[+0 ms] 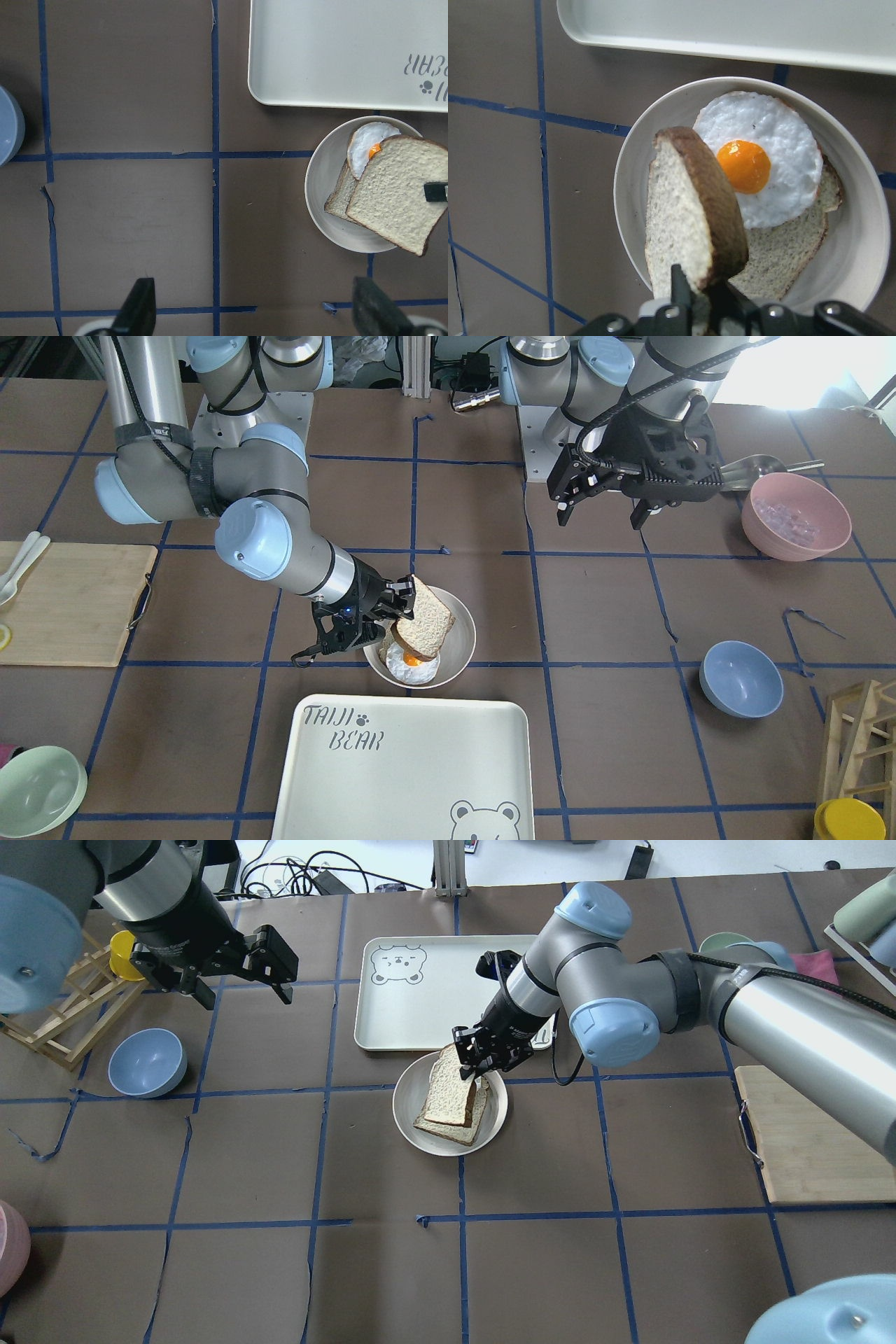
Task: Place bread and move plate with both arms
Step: 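Carry the bread over the egg plate and lower it onto the egg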
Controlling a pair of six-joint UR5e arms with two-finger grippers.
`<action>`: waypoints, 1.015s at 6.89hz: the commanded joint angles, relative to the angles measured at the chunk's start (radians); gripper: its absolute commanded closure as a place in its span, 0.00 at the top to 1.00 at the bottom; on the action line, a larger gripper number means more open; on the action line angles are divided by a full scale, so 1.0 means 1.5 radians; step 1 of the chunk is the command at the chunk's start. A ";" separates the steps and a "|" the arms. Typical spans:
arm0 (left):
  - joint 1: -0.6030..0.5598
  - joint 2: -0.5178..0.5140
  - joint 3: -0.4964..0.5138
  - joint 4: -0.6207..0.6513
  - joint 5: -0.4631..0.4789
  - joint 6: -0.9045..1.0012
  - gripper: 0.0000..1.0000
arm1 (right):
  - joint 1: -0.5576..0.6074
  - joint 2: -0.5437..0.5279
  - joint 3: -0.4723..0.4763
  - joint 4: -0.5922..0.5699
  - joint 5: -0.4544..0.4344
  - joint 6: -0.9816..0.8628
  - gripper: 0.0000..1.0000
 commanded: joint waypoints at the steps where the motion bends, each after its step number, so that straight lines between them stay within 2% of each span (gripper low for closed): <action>1: 0.000 0.000 -0.001 0.000 0.000 0.000 1.00 | 0.000 0.007 0.033 -0.056 0.002 -0.006 0.00; 2: 0.000 0.000 -0.002 0.000 0.000 0.000 1.00 | 0.000 0.007 0.040 -0.055 0.000 -0.003 0.00; 3: 0.000 0.000 -0.003 0.000 0.001 0.000 1.00 | 0.000 0.007 0.040 -0.056 -0.005 0.000 0.09; 4: 0.000 0.000 -0.003 0.000 0.000 0.001 1.00 | 0.000 0.002 0.038 -0.056 -0.005 0.023 0.85; 5: 0.001 0.001 -0.003 0.000 0.001 0.003 1.00 | -0.001 -0.004 0.033 -0.056 -0.011 0.051 1.00; 6: 0.001 0.001 -0.003 0.000 0.001 0.005 1.00 | -0.001 -0.007 0.008 -0.051 -0.036 0.056 1.00; 7: 0.000 0.000 -0.001 0.000 -0.001 0.005 1.00 | -0.001 -0.009 -0.046 -0.028 -0.086 0.054 1.00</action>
